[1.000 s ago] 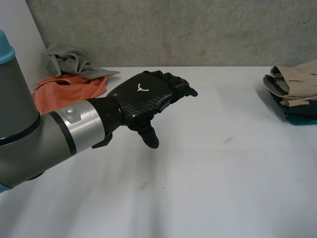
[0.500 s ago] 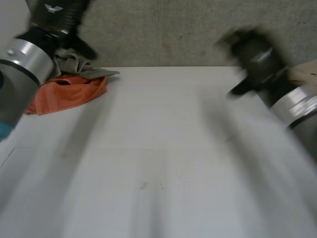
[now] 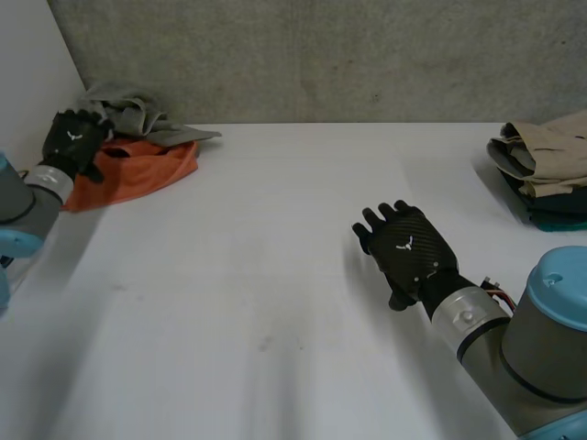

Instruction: Fold the laundry.

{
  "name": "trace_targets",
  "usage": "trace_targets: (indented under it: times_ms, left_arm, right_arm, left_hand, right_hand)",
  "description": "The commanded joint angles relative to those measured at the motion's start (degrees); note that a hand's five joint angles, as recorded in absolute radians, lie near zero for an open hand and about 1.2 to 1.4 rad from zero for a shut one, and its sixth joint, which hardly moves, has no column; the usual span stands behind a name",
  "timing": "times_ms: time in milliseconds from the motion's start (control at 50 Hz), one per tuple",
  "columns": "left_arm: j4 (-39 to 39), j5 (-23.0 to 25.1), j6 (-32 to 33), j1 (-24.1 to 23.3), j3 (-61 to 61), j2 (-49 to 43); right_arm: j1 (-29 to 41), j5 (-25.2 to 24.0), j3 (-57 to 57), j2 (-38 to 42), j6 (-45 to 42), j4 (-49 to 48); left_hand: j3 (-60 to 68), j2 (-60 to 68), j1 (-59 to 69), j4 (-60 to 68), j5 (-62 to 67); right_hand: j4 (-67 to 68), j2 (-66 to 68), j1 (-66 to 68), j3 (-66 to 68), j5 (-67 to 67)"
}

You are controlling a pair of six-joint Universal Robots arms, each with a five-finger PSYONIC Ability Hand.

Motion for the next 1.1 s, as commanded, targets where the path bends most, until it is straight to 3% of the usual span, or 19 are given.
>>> trace_targets:
  times_ms: [20,180,400,600,840,880,980,1100]
  left_arm:
    - [1.5,-0.3,4.8,0.9,4.0,-5.9]
    - [3.4,1.6,6.1,1.1,3.7,-7.9]
    - [3.2,5.4,6.0,2.8,-4.7,-2.9]
    - [3.4,5.4,10.4,4.1,-0.6,-5.7]
    - [3.4,6.0,14.1,4.6,3.0,-9.9]
    - [3.5,6.2,14.1,4.8,3.1,-10.1]
    - [4.4,6.4,14.1,4.8,4.1,-10.8]
    - [9.1,5.4,14.3,4.0,0.3,-8.9]
  right_arm:
    - [-0.9,-0.1,0.9,0.1,0.0,-0.1]
    - [-1.0,0.0,0.9,0.2,-0.1,-0.1]
    - [-1.1,-0.1,1.1,0.2,-0.1,0.0]
    - [-1.1,-0.1,1.2,0.2,-0.6,0.0]
    - [-1.3,-0.2,1.4,0.2,-0.8,0.0]
    - [-1.4,-0.2,1.4,0.2,-0.8,0.0]
    - [-1.7,-0.3,1.3,0.2,-0.9,-0.1]
    - [-1.8,-0.3,1.3,0.2,-0.9,-0.1]
  left_hand:
    - [7.1,7.1,6.8,6.9,6.8]
    - [12.7,12.7,12.4,12.5,12.3]
    - [13.7,13.7,13.4,13.5,13.3]
    - [21.6,21.6,21.3,21.4,21.2]
    - [22.4,22.4,22.1,22.2,22.1]
    - [26.6,26.6,26.3,26.4,26.3]
    - [61.7,61.7,61.4,61.5,61.3]
    - [61.8,61.8,61.5,61.6,61.4]
  right_hand:
    - [-3.6,-2.7,-1.5,-2.2,-3.3]
    - [-3.6,-2.7,-1.5,-2.2,-3.3]
    - [-3.6,-2.7,-1.5,-2.2,-3.3]
    - [-3.6,-2.7,-1.5,-2.2,-3.3]
    - [-3.6,-2.7,-1.5,-2.2,-3.3]
    - [-3.6,-2.7,-1.5,-2.2,-3.3]
    - [-3.6,-2.7,-1.5,-2.2,-3.3]
    - [-3.6,-2.7,-1.5,-2.2,-3.3]
